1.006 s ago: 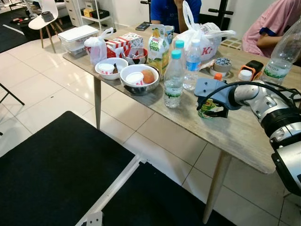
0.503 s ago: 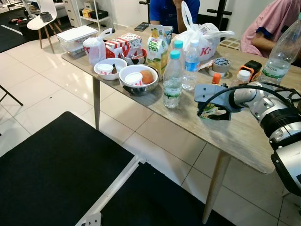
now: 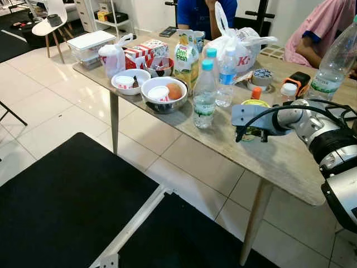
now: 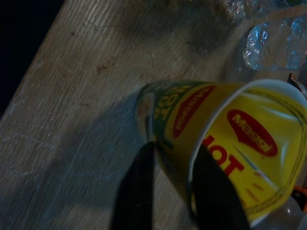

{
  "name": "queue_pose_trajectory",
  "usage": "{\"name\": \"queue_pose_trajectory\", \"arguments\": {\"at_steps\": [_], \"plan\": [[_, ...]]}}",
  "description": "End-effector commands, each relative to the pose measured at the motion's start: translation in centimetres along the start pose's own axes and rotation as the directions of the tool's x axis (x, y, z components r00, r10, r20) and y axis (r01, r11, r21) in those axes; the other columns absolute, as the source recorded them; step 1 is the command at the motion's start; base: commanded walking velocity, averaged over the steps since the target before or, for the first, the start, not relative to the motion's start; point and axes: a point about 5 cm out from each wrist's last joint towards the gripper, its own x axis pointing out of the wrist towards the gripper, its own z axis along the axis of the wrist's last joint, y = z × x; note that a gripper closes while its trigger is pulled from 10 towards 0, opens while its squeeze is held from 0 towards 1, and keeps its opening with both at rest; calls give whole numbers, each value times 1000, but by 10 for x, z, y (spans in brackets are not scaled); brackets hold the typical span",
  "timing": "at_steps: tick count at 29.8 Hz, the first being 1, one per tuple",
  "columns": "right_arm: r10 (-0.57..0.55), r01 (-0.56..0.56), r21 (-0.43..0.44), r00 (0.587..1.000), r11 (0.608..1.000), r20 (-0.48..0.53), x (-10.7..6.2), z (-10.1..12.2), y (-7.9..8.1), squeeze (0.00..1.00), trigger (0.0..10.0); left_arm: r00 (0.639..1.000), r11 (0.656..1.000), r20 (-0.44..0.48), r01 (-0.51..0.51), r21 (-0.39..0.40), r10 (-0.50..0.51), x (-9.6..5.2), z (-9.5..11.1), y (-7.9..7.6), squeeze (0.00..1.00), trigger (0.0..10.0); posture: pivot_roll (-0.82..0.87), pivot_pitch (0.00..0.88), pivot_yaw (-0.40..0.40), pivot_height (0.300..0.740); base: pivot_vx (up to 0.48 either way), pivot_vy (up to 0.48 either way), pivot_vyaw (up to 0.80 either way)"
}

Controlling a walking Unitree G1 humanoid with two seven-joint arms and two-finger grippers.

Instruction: Restocking fridge

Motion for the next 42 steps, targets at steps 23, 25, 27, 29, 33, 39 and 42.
{"name": "queue_pose_trajectory", "arguments": {"at_steps": [23, 25, 27, 29, 33, 39, 42], "plan": [[274, -249, -114, 887, 962, 371, -43, 8, 2, 0, 0, 999, 999, -44, -15, -34, 13, -1, -11, 0, 0, 10000, -54, 0, -25, 740, 0, 0, 0], [416, -381, -173, 771, 908, 482, -57, 9, 22, 0, 0, 999, 998, -40, -12, -54, 10, 0, -10, -2, 0, 10000, -52, 0, -31, 740, 0, 0, 0], [471, -437, -194, 721, 878, 509, -59, 7, 35, 0, 0, 999, 998, -38, -12, -60, 10, 0, -10, -4, 0, 10000, -50, 0, -40, 740, 0, 0, 0], [490, -458, -199, 703, 866, 516, -59, 6, 40, 0, 0, 999, 998, -38, -12, -62, 10, 1, -10, -5, 0, 10000, -48, 0, -46, 740, 0, 0, 0], [600, -565, -257, 586, 784, 544, -59, 8, 70, 0, 0, 999, 998, -41, -14, -68, 11, 1, -11, -6, 0, 10000, -48, 0, -51, 740, 0, 0, 0], [671, -627, -297, 523, 720, 526, -57, 7, 99, 0, 0, 999, 998, -47, -18, -66, 15, 0, -13, -5, 0, 10000, -47, 0, -56, 740, 0, 0, 0], [705, -675, -252, 567, 694, 425, -41, -11, 129, 0, 10000, 999, 997, -43, -24, -70, 21, 0, -11, -4, 0, 10000, -39, 0, -62, 740, 0, 0, 0]]}}
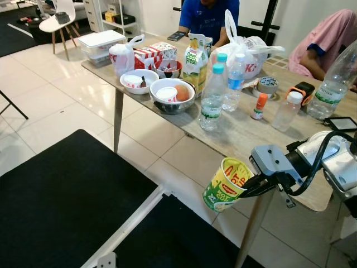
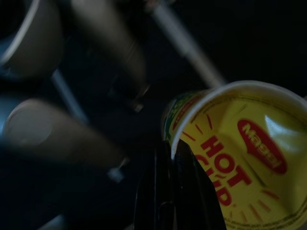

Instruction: Restocking fridge

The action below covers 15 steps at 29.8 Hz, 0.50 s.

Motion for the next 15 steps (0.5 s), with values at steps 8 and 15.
{"name": "queue_pose_trajectory", "arguments": {"at_steps": [8, 15], "plan": [[49, 32, 224, 937, 974, -345, 29, -81, 29, 0, 10000, 998, 1000, -56, -8, -24, 7, -1, -15, -2, 0, 10000, -38, 0, -59, 740, 0, 0, 0], [132, 71, 397, 878, 915, -461, 36, -132, 62, 0, 10000, 999, 1000, -51, -9, -17, 8, -2, -14, -1, 0, 10000, -32, 0, -58, 740, 0, 0, 0]]}}
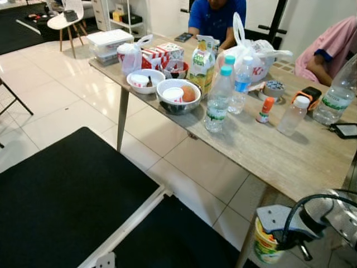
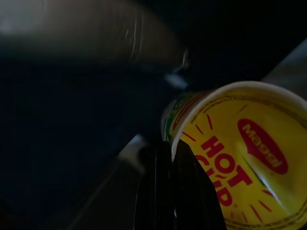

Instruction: Restocking fridge

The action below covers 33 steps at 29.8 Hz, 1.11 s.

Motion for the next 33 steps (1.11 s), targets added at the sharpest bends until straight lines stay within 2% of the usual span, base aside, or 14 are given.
{"name": "queue_pose_trajectory", "arguments": {"at_steps": [1, 4, 7, 10, 13, 14, 19, 21, 22, 24, 26, 31, 32, 33], "plan": [[-3, 3, 5, 1000, 1000, -14, 3, -3, 1, 0, 10000, 999, 1000, -45, 0, -14, -1, -1, -13, -2, 0, 10000, -32, 0, -58, 740, 0, 0, 0], [7, -3, 110, 999, 994, -36, 23, -25, 9, 0, 10000, 999, 1000, -35, 1, -13, -1, -1, -10, -1, 0, 10000, -33, 0, -50, 740, 0, 0, 0], [7, -3, 110, 999, 994, -36, 23, -25, 9, 0, 10000, 999, 1000, -35, 1, -13, -1, -1, -10, -1, 0, 10000, -33, 0, -50, 740, 0, 0, 0], [-54, 64, 214, 997, 975, -53, 46, -42, 16, 0, 10000, 999, 1000, -39, -4, -6, 4, -2, -11, 1, 0, 10000, -36, 0, -48, 740, 0, 0, 0], [-83, 93, 265, 995, 960, -47, 55, -48, 20, 0, 10000, 999, 1000, -46, -3, 1, 3, -2, -13, 1, 0, 10000, -33, 0, -42, 740, 0, 0, 0], [-152, 154, 392, 988, 907, -37, 72, -58, 29, 0, 10000, 999, 1000, -47, -3, 9, 3, -2, -13, 1, 0, 10000, -24, 0, -44, 740, 0, 0, 0], [-238, 238, 507, 969, 828, -66, 88, -65, 38, 0, 10000, 999, 1000, -35, -5, 13, 5, -2, -8, 2, 0, 10000, -24, 0, -44, 740, 0, 0, 0], [-315, 301, 593, 945, 747, -83, 98, -66, 42, 0, 10000, 1000, 1000, -29, -7, 13, 7, -1, -6, 2, 0, 10000, -19, 0, -36, 740, 0, 0, 0], [-315, 301, 593, 945, 747, -83, 98, -66, 42, 0, 10000, 1000, 1000, -29, -7, 13, 7, -1, -6, 2, 0, 10000, -19, 0, -36, 740, 0, 0, 0], [-379, 337, 690, 920, 640, -98, 107, -65, 45, 0, 10000, 1000, 1000, -29, -7, 17, 7, -1, -5, 2, 0, 10000, -21, 0, -36, 740, 0, 0, 0], [-390, 341, 717, 915, 609, -104, 109, -65, 47, 0, 10000, 1000, 1000, -29, -6, 18, 7, -1, -5, 1, 0, 10000, -21, 0, -36, 740, 0, 0, 0], [-460, 391, 859, 861, 330, -215, 120, -74, 60, 0, 10000, 1000, 1000, -28, -8, 20, 9, -1, -5, 1, 0, 10000, -20, 0, -35, 740, 0, 0, 0], [-460, 391, 859, 861, 330, -215, 120, -74, 60, 0, 10000, 1000, 1000, -28, -8, 20, 9, -1, -5, 1, 0, 10000, -20, 0, -35, 740, 0, 0, 0], [-467, 390, 875, 854, 286, -228, 122, -75, 62, 0, 10000, 1000, 1000, -28, -9, 21, 10, -1, -5, 1, 0, 10000, -20, 0, -35, 740, 0, 0, 0]]}}
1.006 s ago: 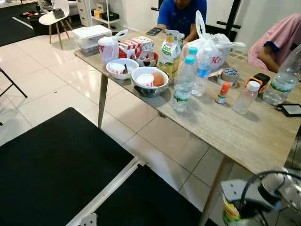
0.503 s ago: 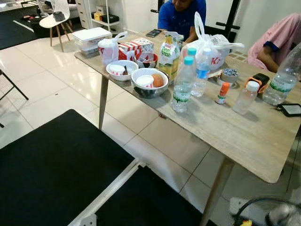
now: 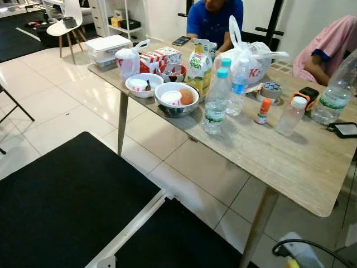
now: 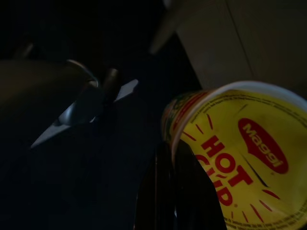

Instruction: Restocking fridge

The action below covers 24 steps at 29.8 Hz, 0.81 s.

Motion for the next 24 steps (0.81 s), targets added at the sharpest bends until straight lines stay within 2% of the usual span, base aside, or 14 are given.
{"name": "queue_pose_trajectory", "arguments": {"at_steps": [1, 2, 4, 8, 16, 24], "plan": [[-29, 29, 87, 1000, 996, 4, 1, -4, 0, 0, 10000, 999, 1000, -32, 0, 7, 0, 0, -7, -2, 0, 10000, -20, 0, -35, 740, 0, 0, 0], [-29, 29, 87, 1000, 996, 4, 1, -4, 0, 0, 10000, 999, 1000, -32, 0, 7, 0, 0, -7, -2, 0, 10000, -20, 0, -35, 740, 0, 0, 0], [-71, 73, 153, 997, 986, -21, 3, -14, 3, 0, 10000, 1000, 1000, -30, -2, 8, 2, 0, -7, -1, 0, 10000, -17, 0, -33, 740, 0, 0, 0], [-88, 94, 168, 995, 981, -46, 5, -22, 8, 0, 10000, 1000, 1000, -26, -4, 10, 5, 0, -5, -1, 0, 10000, -14, 0, -33, 740, 0, 0, 0], [-100, 109, 188, 993, 976, -56, 8, -25, 17, 0, 10000, 1000, 1000, -19, -1, 17, 2, 0, -3, -1, 0, 10000, -24, 0, -23, 740, 0, 0, -788], [-100, 109, 173, 993, 979, -60, 9, -25, 18, 0, 10000, 1000, 1000, -2, 8, 19, -8, 2, 1, -5, 0, 10000, -9, 0, -27, 740, 0, 0, -788]]}}
